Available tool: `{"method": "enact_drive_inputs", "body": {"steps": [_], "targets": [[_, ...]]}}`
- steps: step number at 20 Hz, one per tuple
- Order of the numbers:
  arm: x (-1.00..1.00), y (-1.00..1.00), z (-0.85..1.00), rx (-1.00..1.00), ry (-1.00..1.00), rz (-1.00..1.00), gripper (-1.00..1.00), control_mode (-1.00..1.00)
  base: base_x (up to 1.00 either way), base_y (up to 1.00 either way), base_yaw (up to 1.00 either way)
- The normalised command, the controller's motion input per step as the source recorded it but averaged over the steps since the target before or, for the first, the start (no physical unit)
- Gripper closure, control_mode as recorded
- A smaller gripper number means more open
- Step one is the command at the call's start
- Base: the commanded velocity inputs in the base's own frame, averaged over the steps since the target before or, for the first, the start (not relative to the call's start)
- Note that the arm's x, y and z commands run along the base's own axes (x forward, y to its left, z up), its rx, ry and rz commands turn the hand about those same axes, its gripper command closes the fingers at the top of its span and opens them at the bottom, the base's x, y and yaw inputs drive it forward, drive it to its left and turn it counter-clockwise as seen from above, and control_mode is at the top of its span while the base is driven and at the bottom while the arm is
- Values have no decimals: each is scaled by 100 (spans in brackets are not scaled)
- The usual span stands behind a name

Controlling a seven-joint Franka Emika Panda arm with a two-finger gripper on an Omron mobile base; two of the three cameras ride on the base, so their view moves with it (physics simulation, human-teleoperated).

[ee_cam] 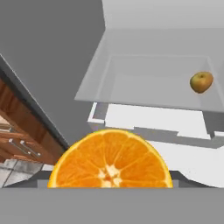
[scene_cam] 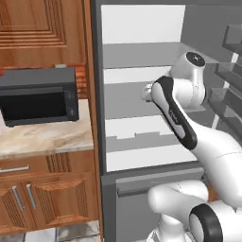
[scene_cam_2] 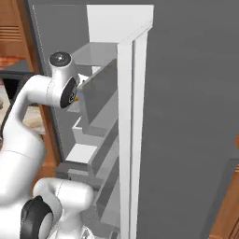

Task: Pick the orange and apple from the fridge and place them inside the tupperware on the counter.

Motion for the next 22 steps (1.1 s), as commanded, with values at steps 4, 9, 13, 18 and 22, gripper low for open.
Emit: {"method": "enact_drive_inputs", "body": {"steps": [4,9,13,18,22], "targets": [[0,0,0,0,0,0,100,100,-90,61,11],[0,0,0,0,0,0,100,100,-36,98,6],[0,0,0,0,0,0,100,100,-1,100,1],[0,0,0,0,0,0,100,100,0,100,0],[0,0,0,0,0,0,100,100,14,100,0]]}}
